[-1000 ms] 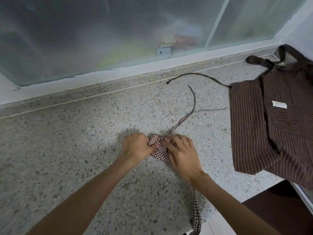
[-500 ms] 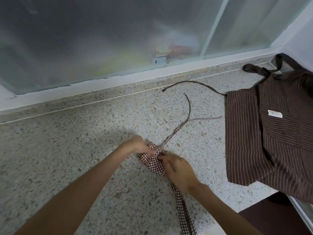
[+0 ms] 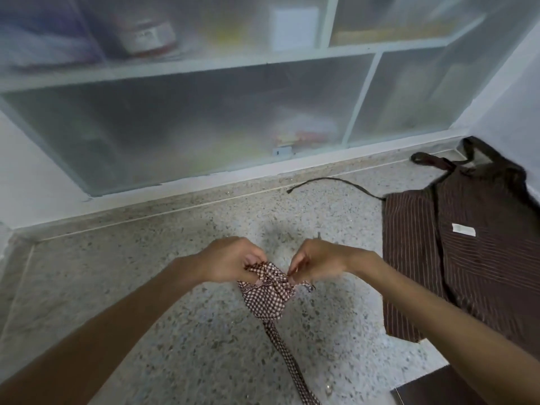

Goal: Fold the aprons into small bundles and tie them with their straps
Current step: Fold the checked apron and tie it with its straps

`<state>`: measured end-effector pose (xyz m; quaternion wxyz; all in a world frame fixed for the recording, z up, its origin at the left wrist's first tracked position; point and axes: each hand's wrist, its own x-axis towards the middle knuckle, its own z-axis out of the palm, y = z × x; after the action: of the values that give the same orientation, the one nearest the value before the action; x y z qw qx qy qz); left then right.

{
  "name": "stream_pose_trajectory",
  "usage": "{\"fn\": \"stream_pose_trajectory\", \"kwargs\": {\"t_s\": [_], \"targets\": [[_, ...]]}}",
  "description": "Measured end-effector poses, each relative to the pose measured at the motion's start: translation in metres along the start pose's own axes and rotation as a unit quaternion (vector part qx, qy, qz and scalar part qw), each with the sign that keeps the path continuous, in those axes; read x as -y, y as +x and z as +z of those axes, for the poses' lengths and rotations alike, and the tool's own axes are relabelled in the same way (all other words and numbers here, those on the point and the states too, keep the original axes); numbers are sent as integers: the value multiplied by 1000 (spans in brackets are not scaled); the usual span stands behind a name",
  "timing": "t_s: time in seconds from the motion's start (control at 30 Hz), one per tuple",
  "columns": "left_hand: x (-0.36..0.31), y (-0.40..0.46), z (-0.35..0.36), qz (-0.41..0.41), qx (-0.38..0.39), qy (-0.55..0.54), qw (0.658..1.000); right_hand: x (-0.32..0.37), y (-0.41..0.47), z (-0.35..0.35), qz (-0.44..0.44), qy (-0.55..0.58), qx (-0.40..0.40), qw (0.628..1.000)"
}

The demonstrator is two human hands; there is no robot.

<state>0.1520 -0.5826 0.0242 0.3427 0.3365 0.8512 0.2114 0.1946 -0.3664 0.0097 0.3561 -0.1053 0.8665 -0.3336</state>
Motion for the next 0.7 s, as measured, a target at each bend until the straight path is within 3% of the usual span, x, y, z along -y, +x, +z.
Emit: {"fn": "stream_pose_trajectory", "kwargs": {"t_s": [0.2,0.33,0.47,0.7], "targets": [[-3,-10,-25,3,11,5,1000,31,-22,-25,-26,-145,-31,989],[-6,-10,-34,4,28,45,999,34,-32,-34,-89,-83,-82,989],[-14,-10,-39,11,36,83,996,38,-40,-32,-28,22,18,999],[-8,-13,-42,6,66,103,993,26,-67,-54,40,-44,90,994]]}}
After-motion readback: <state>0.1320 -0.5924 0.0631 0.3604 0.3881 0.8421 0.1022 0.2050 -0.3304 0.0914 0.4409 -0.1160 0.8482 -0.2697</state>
